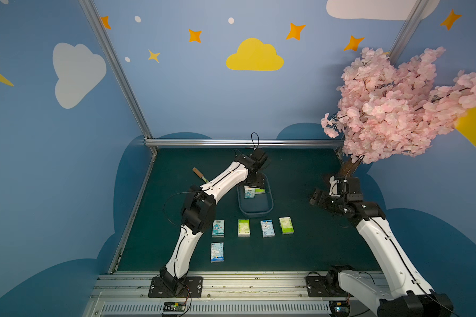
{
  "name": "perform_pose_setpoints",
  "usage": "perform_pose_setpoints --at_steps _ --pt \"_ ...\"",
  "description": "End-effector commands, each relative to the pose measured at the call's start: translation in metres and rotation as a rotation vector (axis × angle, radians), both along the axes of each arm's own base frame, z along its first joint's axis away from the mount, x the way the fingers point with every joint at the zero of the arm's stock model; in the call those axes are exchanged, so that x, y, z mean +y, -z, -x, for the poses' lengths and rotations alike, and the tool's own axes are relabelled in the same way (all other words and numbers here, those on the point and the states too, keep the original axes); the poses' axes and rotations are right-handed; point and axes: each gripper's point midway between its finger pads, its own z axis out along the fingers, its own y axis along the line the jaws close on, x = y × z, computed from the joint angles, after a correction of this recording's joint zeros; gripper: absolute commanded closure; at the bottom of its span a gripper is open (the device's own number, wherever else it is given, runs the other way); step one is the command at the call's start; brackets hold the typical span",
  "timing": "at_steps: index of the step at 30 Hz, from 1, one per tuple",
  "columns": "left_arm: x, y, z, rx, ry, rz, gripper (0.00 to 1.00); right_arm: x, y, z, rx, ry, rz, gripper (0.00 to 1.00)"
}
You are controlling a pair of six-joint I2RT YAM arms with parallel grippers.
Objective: Take the pocket tissues out of the storage box
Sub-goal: Pick up the pocket tissues from the storage box.
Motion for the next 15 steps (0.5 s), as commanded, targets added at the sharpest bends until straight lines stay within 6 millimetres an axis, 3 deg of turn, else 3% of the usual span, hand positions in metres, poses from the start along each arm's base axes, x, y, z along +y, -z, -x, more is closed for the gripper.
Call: perform_pose_setpoints --at_steps 1,6,15 --pt "0.001 0.005 0.0 0.02 -0.011 -0.021 0.12 -0.004 0.004 0.006 0.012 0.004 0.003 0.02" --pt "0.002 0.017 -0.006 0.019 -0.03 -0.044 0.15 -0.008 0.004 0.007 0.013 0.014 0.002 0.02" --pt "-0.001 0.03 -0.01 0.037 -0.021 -0.058 0.29 -0.013 0.003 0.008 0.009 0.029 -0.004 0.02"
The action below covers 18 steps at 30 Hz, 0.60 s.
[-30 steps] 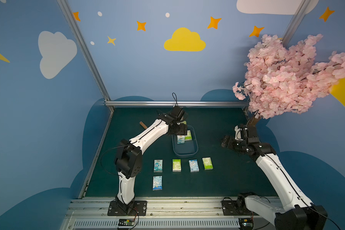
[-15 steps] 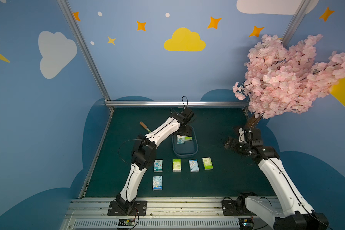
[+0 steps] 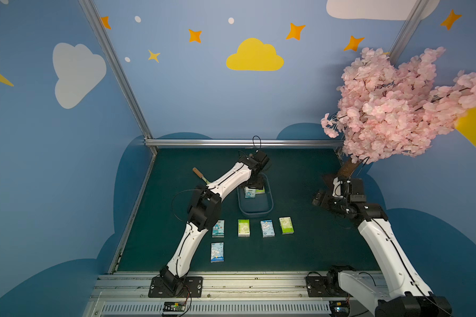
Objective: Take the pocket tissues out of the storage box
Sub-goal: Pick up the pocket tissues from the storage box.
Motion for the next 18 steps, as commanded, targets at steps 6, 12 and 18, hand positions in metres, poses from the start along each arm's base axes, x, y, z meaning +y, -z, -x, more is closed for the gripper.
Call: perform_pose_setpoints --at_steps 6,12,18 --pt "0.003 0.011 0.0 0.021 0.005 -0.038 0.32 -0.004 0.001 0.007 0.003 0.002 -0.004 0.02" --pt "0.005 0.014 0.002 0.032 0.011 -0.051 0.41 -0.005 0.001 0.006 0.005 0.006 -0.009 0.02" --pt "0.005 -0.003 0.002 0.005 0.033 -0.045 0.52 -0.006 0.001 0.006 0.006 0.007 -0.013 0.02"
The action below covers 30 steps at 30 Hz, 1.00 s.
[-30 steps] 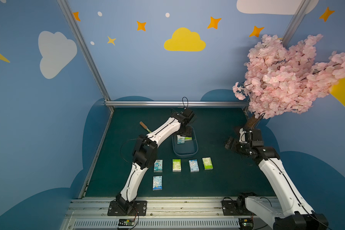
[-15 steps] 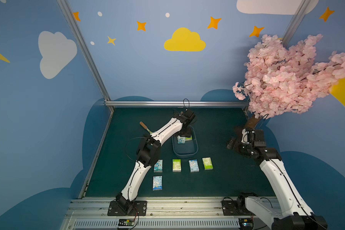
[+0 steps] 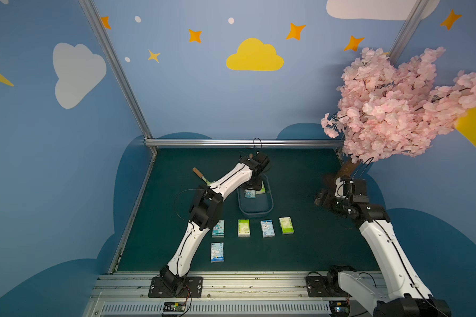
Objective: Take the pocket tissues out of the storage box
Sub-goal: Pick up the pocket tissues from the storage box.
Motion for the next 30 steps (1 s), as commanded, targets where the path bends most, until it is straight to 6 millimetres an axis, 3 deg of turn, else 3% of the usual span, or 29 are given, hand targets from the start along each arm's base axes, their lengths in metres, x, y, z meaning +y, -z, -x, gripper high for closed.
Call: perform_pose_setpoints --at_steps 1,11,18,22,30 --pt "0.001 -0.019 0.001 -0.024 0.02 -0.003 0.53 -0.001 0.004 0.005 0.014 -0.006 0.001 0.02" --pt "0.006 -0.095 0.02 -0.077 0.042 0.081 0.56 0.0 0.005 0.005 0.022 -0.011 -0.009 0.02" --pt "0.023 -0.142 0.058 -0.041 0.062 0.131 0.55 0.002 0.008 0.007 0.027 -0.017 -0.02 0.02" --pt "0.039 -0.151 0.09 0.016 0.046 0.145 0.55 0.003 0.011 0.011 0.029 -0.021 -0.027 0.02" --pt "0.065 -0.129 0.18 0.238 -0.009 0.215 0.57 0.005 0.017 0.02 0.033 -0.023 -0.041 0.02"
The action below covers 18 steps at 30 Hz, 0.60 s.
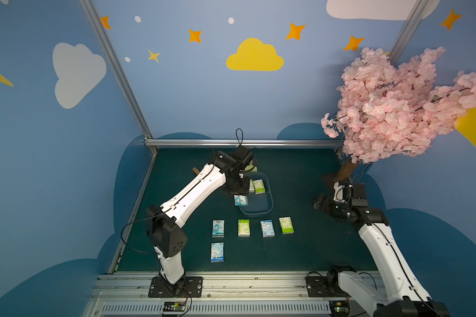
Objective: Take the pocket tissues out of the storage box
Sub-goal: Pick up the pocket tissues from the storage box, then place the pocket tissues at the center of the board.
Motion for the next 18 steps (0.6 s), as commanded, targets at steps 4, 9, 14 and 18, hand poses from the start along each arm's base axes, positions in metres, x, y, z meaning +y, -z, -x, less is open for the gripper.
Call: perform_pose_setpoints --at_steps 4,9,14,18 --pt "0.015 0.017 0.073 0.201 -0.035 0.045 0.58 0.001 0.003 0.009 0.004 -0.005 -0.014 0.02" --pt "0.018 0.032 0.101 0.274 -0.048 0.061 0.59 0.005 0.001 0.01 -0.005 -0.026 -0.026 0.02" --pt "0.01 0.056 0.122 0.333 -0.018 0.017 0.59 0.007 0.001 0.014 -0.011 -0.035 -0.036 0.02" --pt "-0.005 0.078 0.135 0.391 0.005 0.023 0.59 0.009 0.003 0.018 -0.014 -0.044 -0.04 0.02"
